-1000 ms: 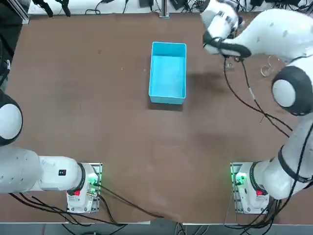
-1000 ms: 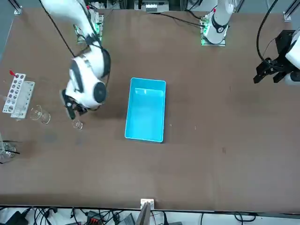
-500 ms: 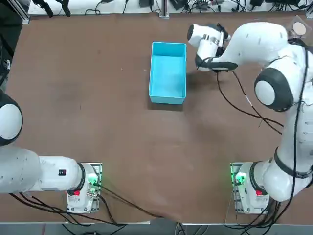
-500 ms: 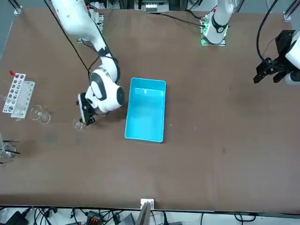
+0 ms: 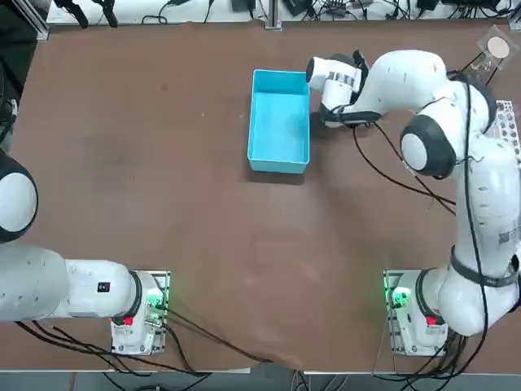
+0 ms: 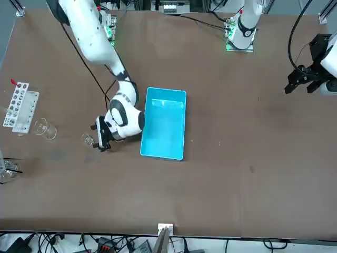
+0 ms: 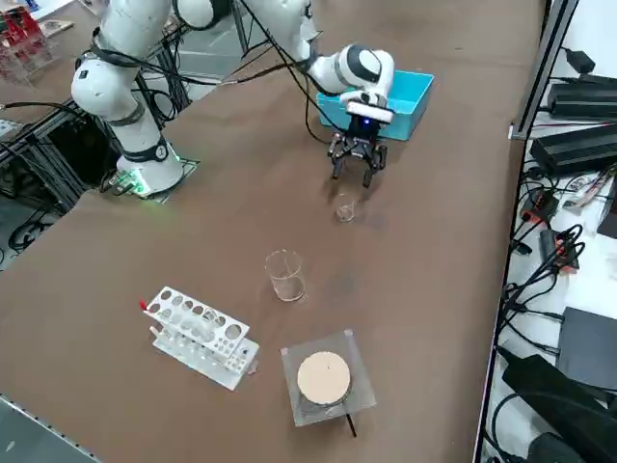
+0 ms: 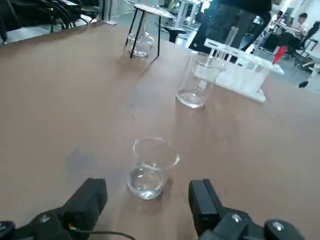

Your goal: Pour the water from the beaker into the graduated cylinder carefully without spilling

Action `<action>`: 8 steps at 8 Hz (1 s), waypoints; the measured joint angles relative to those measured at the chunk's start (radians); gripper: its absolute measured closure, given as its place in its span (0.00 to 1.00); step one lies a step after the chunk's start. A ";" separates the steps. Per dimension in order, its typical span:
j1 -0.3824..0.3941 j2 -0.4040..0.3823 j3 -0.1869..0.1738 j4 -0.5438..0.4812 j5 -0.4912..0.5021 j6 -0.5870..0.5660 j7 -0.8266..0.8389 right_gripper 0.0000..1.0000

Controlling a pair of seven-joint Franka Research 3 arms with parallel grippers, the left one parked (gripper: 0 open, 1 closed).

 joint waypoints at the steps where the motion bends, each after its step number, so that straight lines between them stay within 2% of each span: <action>1: 0.000 0.027 -0.003 0.015 0.000 0.000 0.027 0.00; 8: -0.001 0.086 -0.060 0.025 -0.015 -0.002 0.153 0.00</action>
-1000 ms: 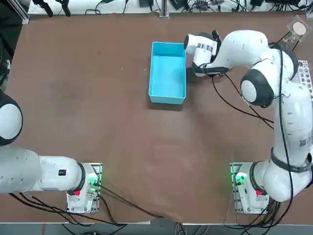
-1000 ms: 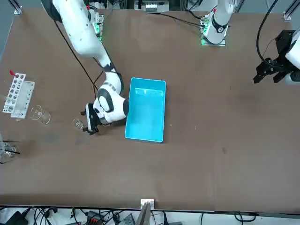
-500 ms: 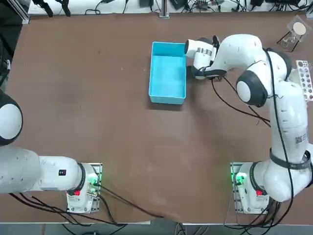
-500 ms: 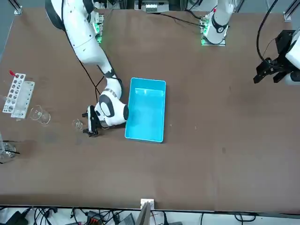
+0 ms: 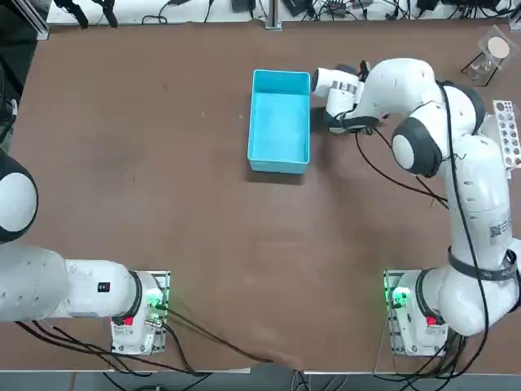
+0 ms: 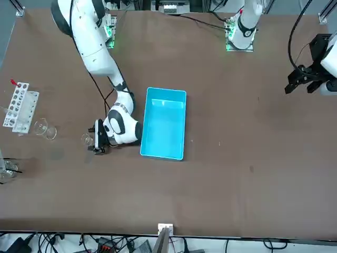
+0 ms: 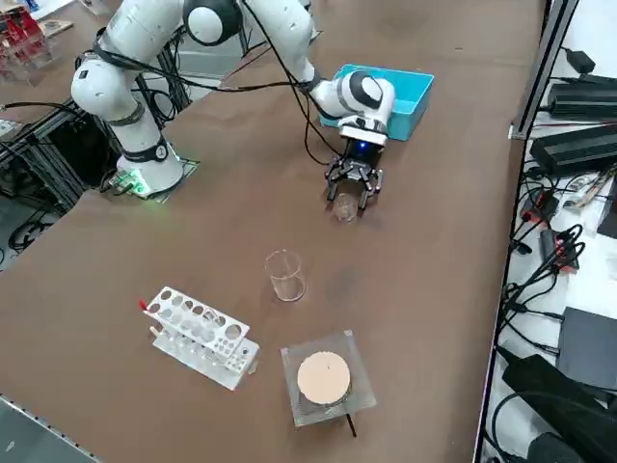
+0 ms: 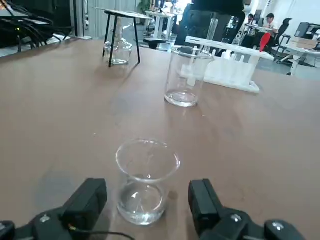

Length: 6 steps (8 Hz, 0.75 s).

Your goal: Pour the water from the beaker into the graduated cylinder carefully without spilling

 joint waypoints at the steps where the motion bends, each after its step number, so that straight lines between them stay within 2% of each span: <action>1: 0.000 0.001 0.000 0.000 -0.001 0.000 0.005 0.00; 6: -0.001 0.010 -0.025 0.001 -0.005 -0.018 0.031 0.01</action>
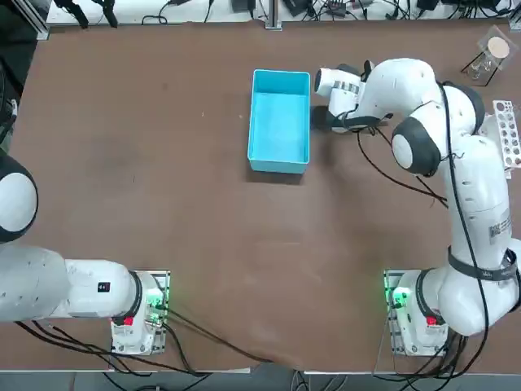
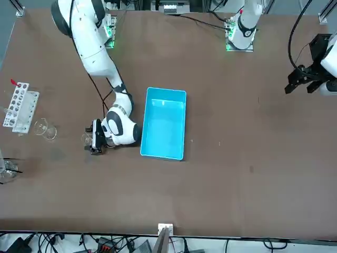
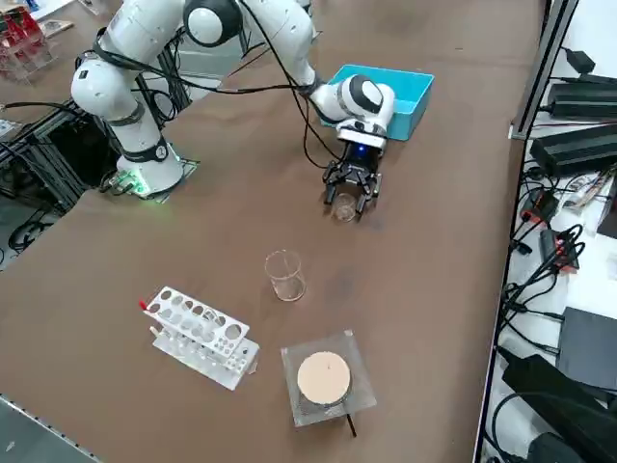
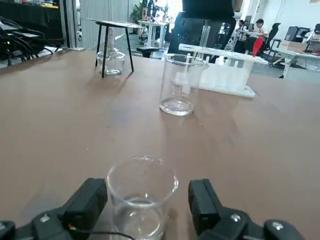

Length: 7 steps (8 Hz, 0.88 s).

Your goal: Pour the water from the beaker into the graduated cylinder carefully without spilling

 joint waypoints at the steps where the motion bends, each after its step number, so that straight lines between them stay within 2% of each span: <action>1: 0.000 0.006 -0.002 0.000 -0.001 -0.004 0.003 0.03; 2: 0.000 0.009 -0.002 0.000 -0.002 -0.010 0.005 0.06; 3: 0.000 0.009 -0.002 0.000 -0.002 -0.014 0.005 0.16; 4: 0.001 0.009 -0.002 0.001 -0.005 -0.019 0.005 0.37; 7: 0.001 0.007 -0.002 0.009 -0.005 -0.040 -0.008 0.39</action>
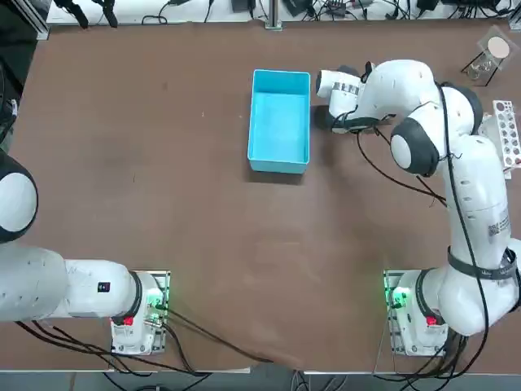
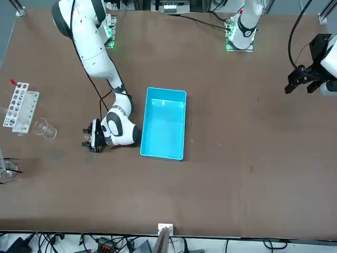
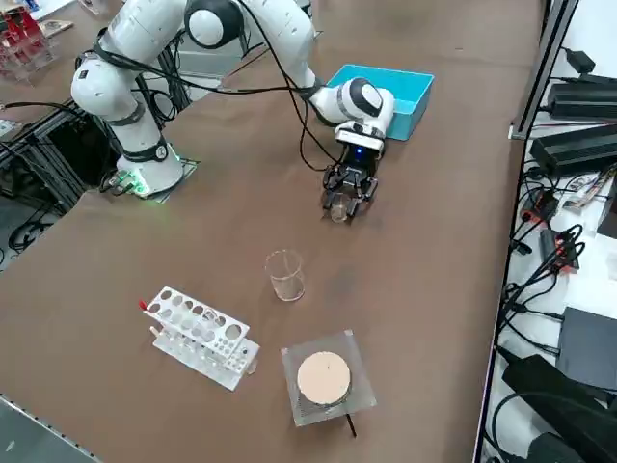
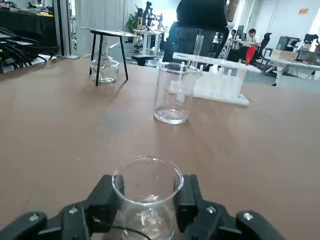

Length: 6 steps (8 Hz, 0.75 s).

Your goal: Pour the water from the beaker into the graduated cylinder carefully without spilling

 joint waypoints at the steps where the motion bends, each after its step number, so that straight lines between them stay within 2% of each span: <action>1: 0.001 -0.006 0.000 0.009 0.001 -0.019 -0.020 0.39; 3: -0.014 -0.070 -0.001 0.021 0.018 -0.055 -0.109 0.39; 5: -0.070 -0.192 -0.002 -0.004 0.068 -0.032 -0.233 0.39; 6: -0.113 -0.271 -0.003 -0.055 0.089 0.020 -0.285 0.39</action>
